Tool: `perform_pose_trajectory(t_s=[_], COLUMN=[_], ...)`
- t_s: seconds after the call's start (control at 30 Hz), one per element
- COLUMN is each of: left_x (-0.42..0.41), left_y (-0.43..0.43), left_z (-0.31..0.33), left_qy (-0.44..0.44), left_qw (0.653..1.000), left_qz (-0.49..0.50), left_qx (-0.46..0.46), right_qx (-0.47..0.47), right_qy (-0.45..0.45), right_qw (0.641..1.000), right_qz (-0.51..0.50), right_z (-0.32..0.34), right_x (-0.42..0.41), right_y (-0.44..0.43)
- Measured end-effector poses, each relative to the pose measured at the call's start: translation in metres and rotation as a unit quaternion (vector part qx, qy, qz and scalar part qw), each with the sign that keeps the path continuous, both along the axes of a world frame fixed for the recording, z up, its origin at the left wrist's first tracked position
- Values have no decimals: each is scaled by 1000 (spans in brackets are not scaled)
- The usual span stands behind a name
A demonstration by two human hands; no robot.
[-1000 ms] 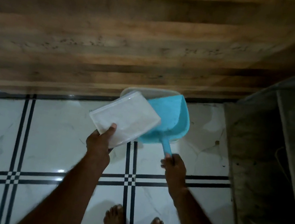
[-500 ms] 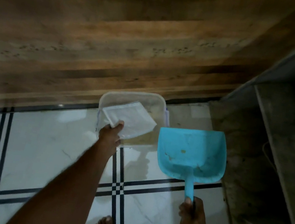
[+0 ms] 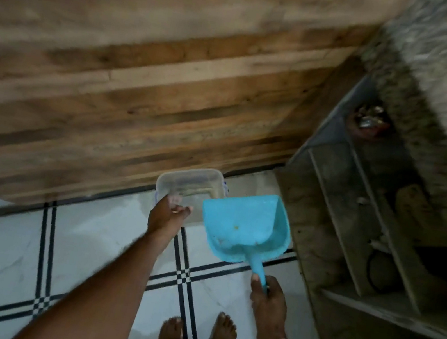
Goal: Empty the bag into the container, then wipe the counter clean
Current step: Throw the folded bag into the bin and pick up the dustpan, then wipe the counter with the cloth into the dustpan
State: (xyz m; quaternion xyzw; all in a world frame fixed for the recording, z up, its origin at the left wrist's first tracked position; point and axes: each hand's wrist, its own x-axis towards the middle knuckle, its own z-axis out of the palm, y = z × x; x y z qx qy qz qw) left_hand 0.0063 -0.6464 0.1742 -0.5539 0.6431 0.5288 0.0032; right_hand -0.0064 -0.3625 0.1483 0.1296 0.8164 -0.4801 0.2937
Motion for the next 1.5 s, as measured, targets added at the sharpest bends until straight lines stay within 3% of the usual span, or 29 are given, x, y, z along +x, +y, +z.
perform_pose_trajectory(t_s=[0.2,0.33,0.5,0.63,1.0,1.17,1.43,1.5], left_x=[9,16,-9,-42,-121,-165,-247,-259], left_y=[50,86,141,192,331,365,404,407], left_z=[156,222,297,334,345,342,311,298], left_qy=[78,115,179,228,197,175,113,90], left_qw=[992,976,932,896,832,802,696,682], left_qz=[-98,-176,-295,-363,-495,-526,-636,-654], left_qx=[-32,-65,-107,-117,-155,-220,-314,-315], right_qx=[-70,-89,-109,-66,-21,-43,-23,-19], right_qy=[-24,-32,59,167,189,187,159,154], right_qw=[996,992,984,967,892,866,859,856], right_qz=[-45,-82,-130,-182,-410,-462,-487,-494], right_z=[135,202,288,320,329,338,330,332], right_x=[26,57,78,86,78,67,38,32], right_y=[34,61,98,148,288,316,326,321])
